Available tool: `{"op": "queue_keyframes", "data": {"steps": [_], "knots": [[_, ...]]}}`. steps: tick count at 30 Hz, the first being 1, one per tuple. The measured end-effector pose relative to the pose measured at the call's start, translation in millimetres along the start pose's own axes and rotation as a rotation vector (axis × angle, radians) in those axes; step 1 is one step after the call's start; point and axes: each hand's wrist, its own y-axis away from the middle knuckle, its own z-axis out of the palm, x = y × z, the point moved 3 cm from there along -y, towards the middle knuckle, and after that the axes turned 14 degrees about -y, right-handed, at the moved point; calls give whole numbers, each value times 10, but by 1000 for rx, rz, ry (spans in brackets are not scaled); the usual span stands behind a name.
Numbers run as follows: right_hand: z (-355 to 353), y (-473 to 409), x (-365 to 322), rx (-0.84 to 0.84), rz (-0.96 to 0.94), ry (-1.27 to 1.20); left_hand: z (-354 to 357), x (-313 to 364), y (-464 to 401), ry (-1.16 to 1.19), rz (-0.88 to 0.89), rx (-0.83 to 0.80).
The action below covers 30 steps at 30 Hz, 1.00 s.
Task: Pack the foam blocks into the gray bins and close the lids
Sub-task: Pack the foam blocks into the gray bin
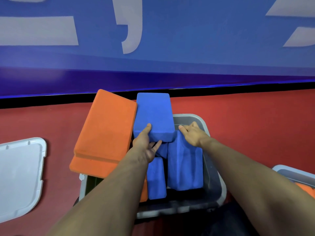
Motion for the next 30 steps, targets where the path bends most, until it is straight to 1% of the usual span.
{"op": "queue_keyframes", "data": {"steps": [3,5,8,11,15,18,22,24,26,28,30], "knots": [[-2,142,74,-22,159,-4,22,1,16,15,-8,-6],[13,257,61,-39,231,-5,32,1,31,19,-7,-8],[16,361,-9,31,305,-9,28,4,67,31,-1,-7],[14,440,-25,94,382,-102,24,-3,116,20,-2,-19],[-3,564,27,132,440,-164,1,-86,154,-57,-56,-27],[-2,615,58,167,483,-272,-52,-179,174,-154,-101,9],[-14,630,70,190,447,-395,-90,-233,159,-215,-96,35],[-3,590,98,174,442,-425,-98,-246,136,-243,-101,56],[39,572,116,153,459,-391,-108,-261,131,-265,-110,79],[68,557,118,120,463,-252,-120,-282,126,-280,-129,93],[77,617,42,54,393,-104,-110,-280,130,-282,-133,90]]}}
